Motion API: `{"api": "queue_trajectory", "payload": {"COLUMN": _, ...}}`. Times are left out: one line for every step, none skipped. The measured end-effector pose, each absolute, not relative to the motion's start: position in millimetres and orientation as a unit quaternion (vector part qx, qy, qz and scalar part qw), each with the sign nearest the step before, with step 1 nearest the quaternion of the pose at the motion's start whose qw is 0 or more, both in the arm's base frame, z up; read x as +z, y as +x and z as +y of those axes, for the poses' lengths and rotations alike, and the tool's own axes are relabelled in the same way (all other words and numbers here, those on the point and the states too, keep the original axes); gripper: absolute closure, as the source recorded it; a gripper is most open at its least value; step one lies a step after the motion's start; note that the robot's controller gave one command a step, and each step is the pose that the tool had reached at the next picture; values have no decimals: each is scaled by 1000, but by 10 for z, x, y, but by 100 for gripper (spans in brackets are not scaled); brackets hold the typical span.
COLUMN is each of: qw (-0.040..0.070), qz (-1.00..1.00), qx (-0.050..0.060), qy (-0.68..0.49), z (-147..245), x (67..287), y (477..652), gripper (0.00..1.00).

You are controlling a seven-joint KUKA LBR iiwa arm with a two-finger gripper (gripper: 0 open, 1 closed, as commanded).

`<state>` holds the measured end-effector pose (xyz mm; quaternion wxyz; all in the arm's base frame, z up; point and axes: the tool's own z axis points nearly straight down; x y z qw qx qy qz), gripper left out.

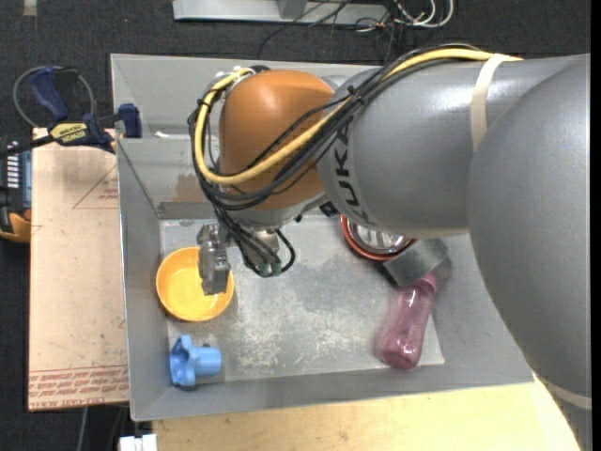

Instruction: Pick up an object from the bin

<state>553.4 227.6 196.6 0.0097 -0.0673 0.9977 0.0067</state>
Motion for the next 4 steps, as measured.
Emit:
{"api": "queue_trajectory", "payload": {"qw": -6, "qz": 990, "qx": 2, "qy": -141, "z": 2380, "x": 986, "y": 5396, "gripper": 100}}
{"api": "queue_trajectory", "payload": {"qw": 8, "qz": 991, "qx": 6, "qy": -130, "z": 2320, "x": 1296, "y": 5582, "gripper": 100}}
{"api": "queue_trajectory", "payload": {"qw": -9, "qz": 990, "qx": 2, "qy": -138, "z": 2347, "x": 824, "y": 5369, "gripper": 100}}
{"api": "queue_trajectory", "payload": {"qw": 11, "qz": 990, "qx": 7, "qy": -142, "z": 2338, "x": 1175, "y": 5619, "gripper": 0}}
